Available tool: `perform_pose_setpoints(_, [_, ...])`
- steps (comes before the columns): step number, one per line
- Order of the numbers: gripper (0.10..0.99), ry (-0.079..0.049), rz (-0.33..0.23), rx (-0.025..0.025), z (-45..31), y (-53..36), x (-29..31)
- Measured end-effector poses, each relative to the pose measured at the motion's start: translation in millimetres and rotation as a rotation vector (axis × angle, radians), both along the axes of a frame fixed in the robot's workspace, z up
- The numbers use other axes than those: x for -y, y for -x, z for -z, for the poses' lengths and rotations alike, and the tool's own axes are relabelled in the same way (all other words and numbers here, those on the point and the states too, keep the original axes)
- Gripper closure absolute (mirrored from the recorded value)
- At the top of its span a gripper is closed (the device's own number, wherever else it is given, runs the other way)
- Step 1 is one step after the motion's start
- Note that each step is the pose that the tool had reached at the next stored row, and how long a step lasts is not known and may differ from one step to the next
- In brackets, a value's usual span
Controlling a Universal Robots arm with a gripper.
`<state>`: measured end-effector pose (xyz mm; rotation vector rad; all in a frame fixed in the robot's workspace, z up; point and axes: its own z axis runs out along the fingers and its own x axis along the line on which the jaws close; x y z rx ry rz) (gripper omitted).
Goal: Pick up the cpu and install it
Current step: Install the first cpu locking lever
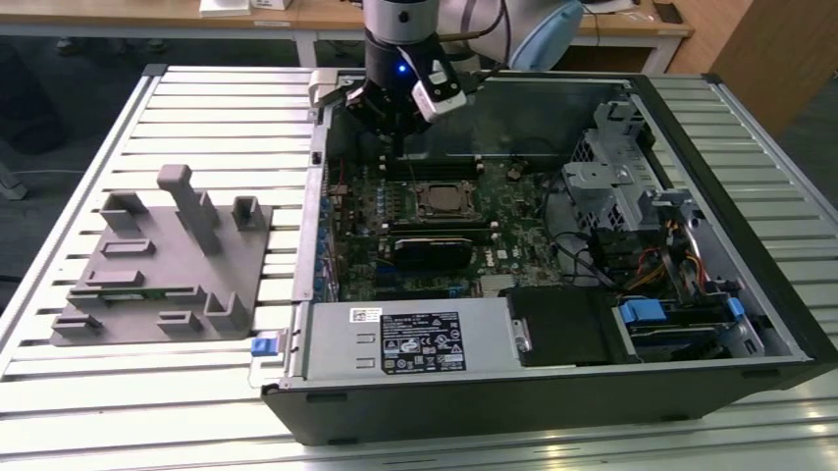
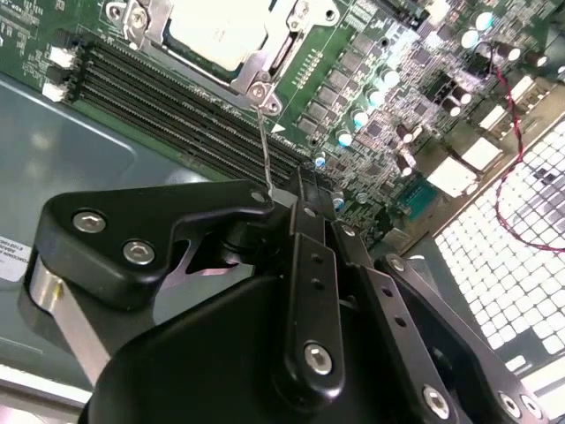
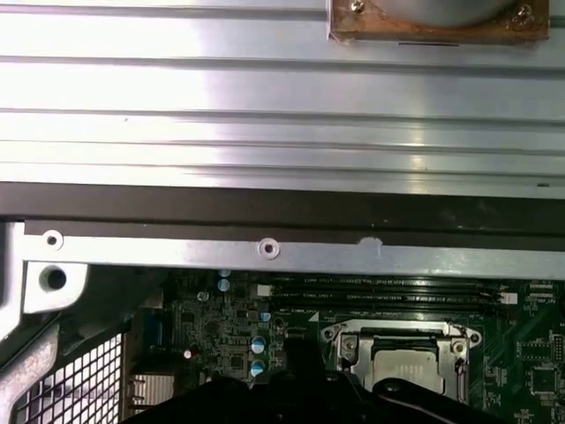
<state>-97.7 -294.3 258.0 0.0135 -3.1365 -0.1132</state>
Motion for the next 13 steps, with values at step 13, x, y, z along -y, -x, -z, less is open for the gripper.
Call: perform_pose_setpoints(13, [0.98, 0.0, 0.0, 0.0, 0.2, -28.3, -1.1])
